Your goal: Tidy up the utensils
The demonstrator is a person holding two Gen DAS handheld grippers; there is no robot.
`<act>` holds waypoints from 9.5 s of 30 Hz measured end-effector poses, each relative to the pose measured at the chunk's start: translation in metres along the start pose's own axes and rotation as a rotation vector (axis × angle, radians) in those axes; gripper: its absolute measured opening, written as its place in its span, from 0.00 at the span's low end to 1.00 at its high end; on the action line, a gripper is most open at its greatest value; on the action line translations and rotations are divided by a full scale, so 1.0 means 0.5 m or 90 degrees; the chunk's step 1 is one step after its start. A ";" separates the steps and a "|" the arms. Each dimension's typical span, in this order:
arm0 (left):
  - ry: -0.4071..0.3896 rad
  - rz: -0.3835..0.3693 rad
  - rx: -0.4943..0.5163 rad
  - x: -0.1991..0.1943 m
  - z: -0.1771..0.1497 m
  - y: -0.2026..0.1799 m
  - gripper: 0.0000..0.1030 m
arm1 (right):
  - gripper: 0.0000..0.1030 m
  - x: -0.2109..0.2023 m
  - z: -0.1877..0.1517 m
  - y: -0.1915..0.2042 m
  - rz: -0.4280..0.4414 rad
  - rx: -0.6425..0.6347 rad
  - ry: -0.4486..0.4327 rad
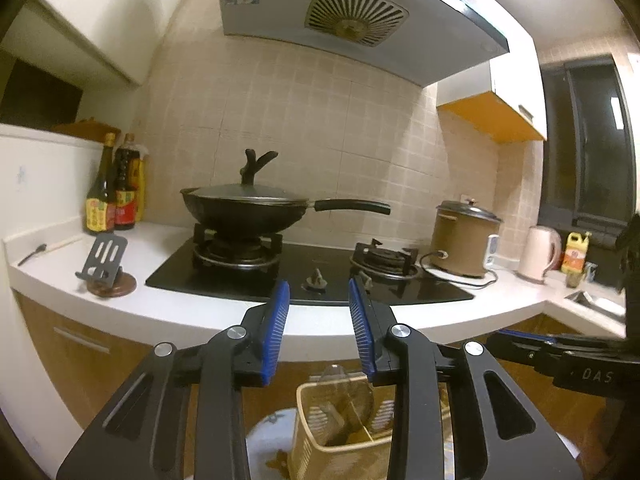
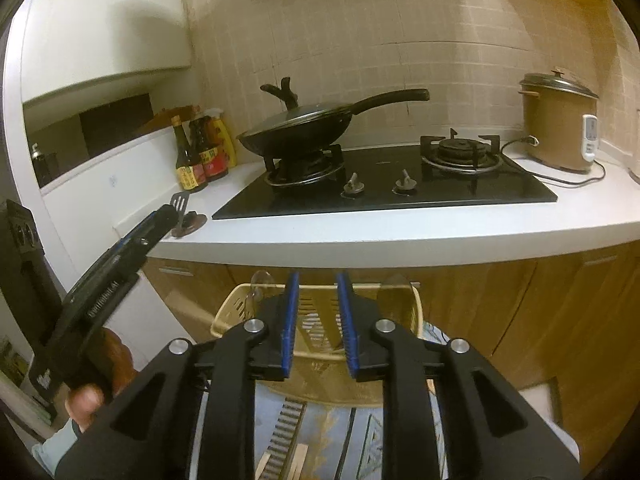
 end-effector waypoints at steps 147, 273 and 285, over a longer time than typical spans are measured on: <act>-0.145 0.015 0.015 0.034 0.120 -0.143 0.05 | 0.11 -0.088 0.191 0.019 -0.070 -0.012 -0.243; 0.072 0.170 0.068 -0.245 -0.284 -0.174 0.92 | 0.92 -0.203 -0.328 -0.112 -0.254 0.048 -0.151; 0.076 0.162 0.063 -0.244 -0.284 -0.171 0.92 | 0.92 -0.199 -0.328 -0.113 -0.256 0.049 -0.146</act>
Point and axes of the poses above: each gripper's, at about its wrist camera, not at the fingertips, and x roughly the way its jaws point, y to its left, z to its top, the point moved 7 cm from there along x, roughly the way its jaws point, and after that the axes turned 14 degrees about -z, right-handed, at the moved point
